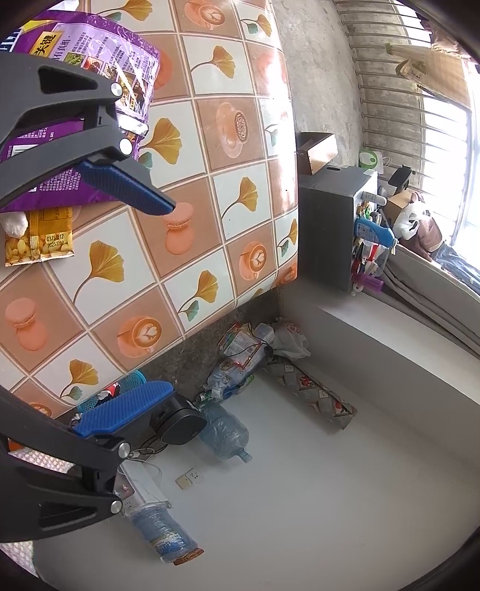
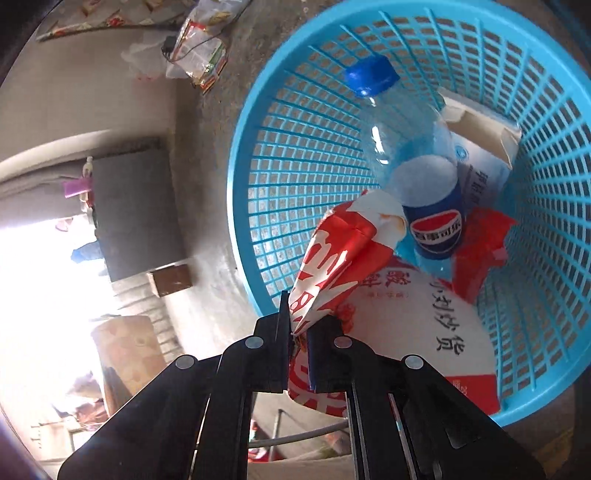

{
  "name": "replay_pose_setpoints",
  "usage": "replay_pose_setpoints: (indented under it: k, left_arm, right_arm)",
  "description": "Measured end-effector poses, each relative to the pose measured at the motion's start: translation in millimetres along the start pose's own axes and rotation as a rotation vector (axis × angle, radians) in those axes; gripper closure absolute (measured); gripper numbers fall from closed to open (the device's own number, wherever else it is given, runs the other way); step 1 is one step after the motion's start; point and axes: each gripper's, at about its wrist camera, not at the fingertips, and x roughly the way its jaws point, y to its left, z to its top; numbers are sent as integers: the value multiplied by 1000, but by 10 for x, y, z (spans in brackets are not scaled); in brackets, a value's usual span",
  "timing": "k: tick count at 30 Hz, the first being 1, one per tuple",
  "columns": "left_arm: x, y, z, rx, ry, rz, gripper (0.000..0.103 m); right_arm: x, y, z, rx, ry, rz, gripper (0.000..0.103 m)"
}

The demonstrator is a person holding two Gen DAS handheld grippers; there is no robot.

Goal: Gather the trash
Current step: 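Grasp the red-white bag with the right tool, press it down, release, then move both tools back over the table toward the purple noodle bag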

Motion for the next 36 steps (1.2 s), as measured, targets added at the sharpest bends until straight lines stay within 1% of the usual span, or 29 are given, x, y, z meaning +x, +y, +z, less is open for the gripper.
replay_pose_setpoints:
  k: [5,7,8,11,13,16,18,20,22,24,26,27,28,30,32,34,36]
  left_arm:
    - [-19,-41,8,27,-7,4,14]
    - [-3,-42,-2,29,-3,10,14]
    - [8,-35,-6,23,1,9,14]
    - [25,-36,-24,11,12,2,14]
    - [7,-58,-38,23,13,3,14]
    - [-18,-75,-50,40,15,5,14]
    - [-32,-75,-49,45,15,8,14]
    - [-41,-62,-44,43,15,8,14]
    - [-46,-53,-44,38,17,8,14]
    - [-69,-47,-52,33,13,1,14]
    - [-104,-43,-63,31,6,-5,14]
    - [-120,-40,-68,29,2,-8,14]
    - [-139,-35,-75,27,-1,-12,14]
    - [-180,-23,-83,20,-6,-19,14]
    - [-240,-18,-89,19,-17,-25,14]
    - [-328,-13,-91,24,-35,-25,14]
    - [-435,-1,-103,33,-61,-18,14]
  right_arm:
    - [76,688,-142,-358,2,-176,99]
    - [150,792,-180,-437,3,-255,98]
    - [193,778,-156,-434,8,-274,98]
    - [249,491,-43,-292,35,-236,97]
    - [338,317,4,-215,42,-270,95]
    - [480,83,-32,-130,78,-313,92]
    - [579,27,-75,-129,101,-358,89]
    - [646,73,-136,-178,110,-452,81]
    - [608,202,-180,-244,76,-517,59]
    - [496,330,-266,-305,42,-550,56]
    - [356,465,-343,-362,10,-557,48]
    - [265,528,-391,-394,-13,-566,42]
    - [168,585,-441,-426,-39,-578,39]
    - [-63,667,-553,-474,-95,-600,39]
    - [-263,808,-697,-494,-160,-591,39]
    - [-584,917,-891,-529,-253,-564,39]
    - [-888,1123,-1116,-589,-361,-527,39]
